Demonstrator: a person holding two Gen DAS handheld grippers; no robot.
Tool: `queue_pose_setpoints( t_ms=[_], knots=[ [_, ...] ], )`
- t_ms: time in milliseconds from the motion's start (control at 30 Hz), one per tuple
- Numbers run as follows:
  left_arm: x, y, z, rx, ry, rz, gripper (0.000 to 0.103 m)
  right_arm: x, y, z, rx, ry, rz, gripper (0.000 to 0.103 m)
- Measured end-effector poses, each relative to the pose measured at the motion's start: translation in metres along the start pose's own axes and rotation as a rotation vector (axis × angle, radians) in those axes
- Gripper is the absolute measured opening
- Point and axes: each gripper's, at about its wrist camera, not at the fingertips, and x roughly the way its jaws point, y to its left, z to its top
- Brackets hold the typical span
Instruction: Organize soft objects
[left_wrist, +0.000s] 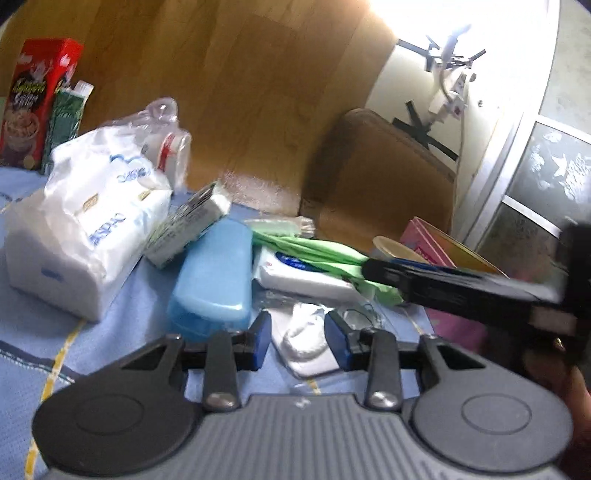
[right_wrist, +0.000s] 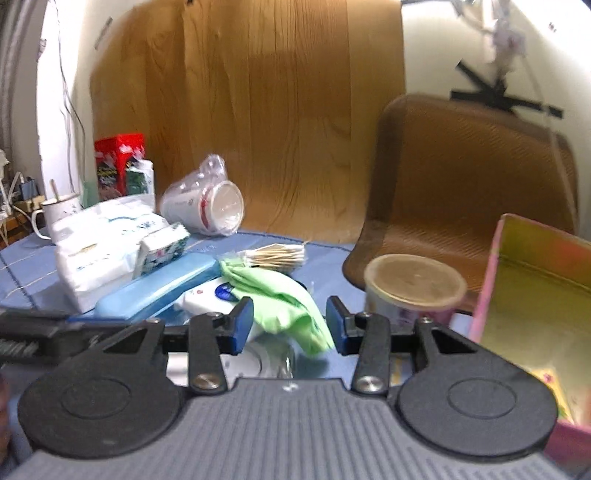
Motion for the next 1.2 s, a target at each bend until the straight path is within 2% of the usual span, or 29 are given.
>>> queue_pose_setpoints(
  t_ms=[100, 133, 167, 200, 300, 400, 567, 633, 733, 867, 967, 1067, 1100, 1133, 1167, 1200],
  knots=[
    [0.000, -0.005, 0.001, 0.028, -0.006, -0.001, 0.033, 0.016, 0.008, 0.001, -0.039, 0.032, -0.009, 0.044],
    [-0.001, -0.004, -0.001, 0.029, -0.007, -0.002, 0.033, 0.021, 0.010, 0.000, -0.051, 0.044, -0.007, 0.036],
    [-0.005, -0.002, -0.002, 0.025, -0.008, -0.004, 0.033, 0.021, 0.012, 0.000, -0.061, 0.048, -0.006, 0.015],
    [-0.005, -0.001, -0.002, 0.018, -0.007, -0.006, 0.033, 0.019, 0.013, 0.000, -0.070, 0.042, -0.022, 0.011],
    [-0.003, 0.002, -0.002, 0.002, -0.002, -0.012, 0.033, -0.008, 0.014, -0.003, -0.080, -0.012, -0.044, 0.008],
    [-0.003, 0.002, -0.002, 0.009, 0.000, -0.015, 0.033, -0.047, 0.006, -0.010, -0.037, -0.064, -0.027, 0.008],
    [-0.004, 0.002, -0.003, 0.015, 0.021, -0.068, 0.034, -0.132, -0.017, -0.036, 0.069, -0.178, 0.076, 0.008],
    [-0.005, 0.002, -0.003, 0.004, 0.030, -0.099, 0.037, -0.156, -0.024, -0.046, 0.095, -0.184, 0.150, 0.008],
    [-0.010, 0.000, -0.005, -0.039, 0.044, -0.155, 0.037, -0.176, -0.025, -0.057, 0.074, -0.171, 0.193, 0.009],
    [-0.017, -0.007, -0.009, -0.076, 0.058, -0.193, 0.037, -0.165, -0.007, -0.067, -0.039, -0.099, 0.118, 0.012],
    [-0.019, -0.020, -0.011, -0.050, 0.081, -0.202, 0.037, -0.139, -0.004, -0.068, -0.024, -0.028, 0.097, 0.012],
    [-0.015, -0.035, -0.016, -0.023, 0.116, -0.215, 0.037, -0.114, 0.002, -0.068, 0.017, 0.005, 0.085, 0.013],
    [-0.013, -0.039, -0.018, -0.022, 0.133, -0.215, 0.039, -0.106, 0.005, -0.068, 0.023, 0.019, 0.072, 0.022],
    [-0.010, -0.041, -0.019, -0.023, 0.147, -0.212, 0.047, -0.103, 0.005, -0.069, 0.025, 0.031, 0.062, 0.030],
    [-0.009, -0.043, -0.020, -0.025, 0.154, -0.207, 0.050, -0.100, 0.008, -0.069, 0.026, 0.036, 0.053, 0.045],
    [-0.008, -0.044, -0.020, -0.026, 0.157, -0.204, 0.053, -0.103, 0.009, -0.073, 0.025, 0.031, 0.058, 0.054]
  ],
)
